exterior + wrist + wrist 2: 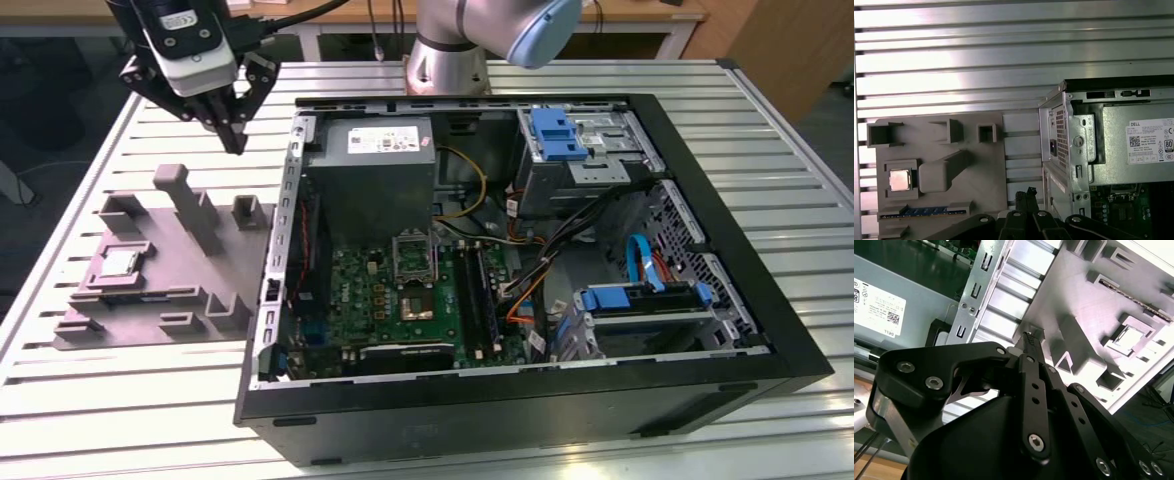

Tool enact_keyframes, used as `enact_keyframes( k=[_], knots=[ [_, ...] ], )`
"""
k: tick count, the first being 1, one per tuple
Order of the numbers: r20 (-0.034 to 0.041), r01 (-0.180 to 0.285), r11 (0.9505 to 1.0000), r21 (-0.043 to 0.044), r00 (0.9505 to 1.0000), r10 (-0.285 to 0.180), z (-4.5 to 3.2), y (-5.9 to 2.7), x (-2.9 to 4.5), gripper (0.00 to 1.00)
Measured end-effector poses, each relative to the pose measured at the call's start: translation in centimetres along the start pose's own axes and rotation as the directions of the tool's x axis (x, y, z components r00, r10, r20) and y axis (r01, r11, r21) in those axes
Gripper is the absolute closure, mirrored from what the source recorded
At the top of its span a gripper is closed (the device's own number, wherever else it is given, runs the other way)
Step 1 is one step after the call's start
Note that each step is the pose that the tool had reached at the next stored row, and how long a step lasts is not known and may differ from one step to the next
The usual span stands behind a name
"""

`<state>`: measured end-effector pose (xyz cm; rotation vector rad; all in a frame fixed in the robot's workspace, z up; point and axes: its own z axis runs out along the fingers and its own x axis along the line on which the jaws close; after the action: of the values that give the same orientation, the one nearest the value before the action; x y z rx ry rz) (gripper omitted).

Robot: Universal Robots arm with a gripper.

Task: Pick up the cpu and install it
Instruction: 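Reach for the cpu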

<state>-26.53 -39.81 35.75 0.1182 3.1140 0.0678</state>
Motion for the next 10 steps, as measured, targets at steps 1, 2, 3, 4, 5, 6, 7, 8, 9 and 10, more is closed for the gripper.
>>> enact_keyframes(
  k=[1,2,3,4,5,6,7,8,9,10],
  knots=[
    [0.0001,0.000,1.0000,-0.0001,1.0000,0.000,0.01,0.00,0.05,0.89],
    [0.0000,0.000,1.0000,0.0000,1.0000,0.000,0.00,-0.01,0.10,0.89],
    [0.0000,0.000,1.0000,0.0000,1.0000,0.000,0.01,-0.01,0.15,0.89],
    [0.0000,0.000,1.0000,0.0000,1.0000,0.000,0.01,-0.02,0.19,0.89],
    [0.0001,0.000,1.0000,-0.0001,1.0000,0.000,0.01,-0.02,0.23,0.89],
    [0.0000,0.000,1.0000,0.0000,1.0000,0.000,0.01,-0.02,0.27,0.89],
    [0.0000,0.000,1.0000,0.0000,1.0000,0.000,0.01,-0.02,0.30,0.89],
    [0.0000,0.000,1.0000,0.0000,1.0000,0.000,0.02,-0.03,0.34,0.89],
    [0.0000,0.000,1.0000,0.0000,1.0000,0.000,0.02,-0.03,0.36,0.89],
    [0.0000,0.000,1.0000,0.0000,1.0000,0.000,0.02,-0.03,0.39,0.89]
  ],
)
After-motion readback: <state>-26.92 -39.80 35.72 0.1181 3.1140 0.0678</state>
